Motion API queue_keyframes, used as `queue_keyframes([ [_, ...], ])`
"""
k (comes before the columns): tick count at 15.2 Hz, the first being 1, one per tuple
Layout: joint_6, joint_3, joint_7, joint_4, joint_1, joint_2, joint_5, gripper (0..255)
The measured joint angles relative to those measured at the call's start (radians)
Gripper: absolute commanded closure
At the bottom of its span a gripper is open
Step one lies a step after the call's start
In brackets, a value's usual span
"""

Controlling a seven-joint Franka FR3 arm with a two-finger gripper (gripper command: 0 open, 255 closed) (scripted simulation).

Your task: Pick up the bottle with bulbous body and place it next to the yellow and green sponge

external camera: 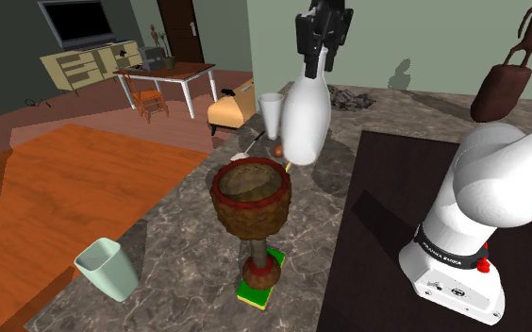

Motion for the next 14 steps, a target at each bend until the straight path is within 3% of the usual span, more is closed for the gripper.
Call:
queue_keyframes([
  [14, 0.168, 0.014, -0.001, -0.225, 0.01, -0.057, 0.016, 255],
])
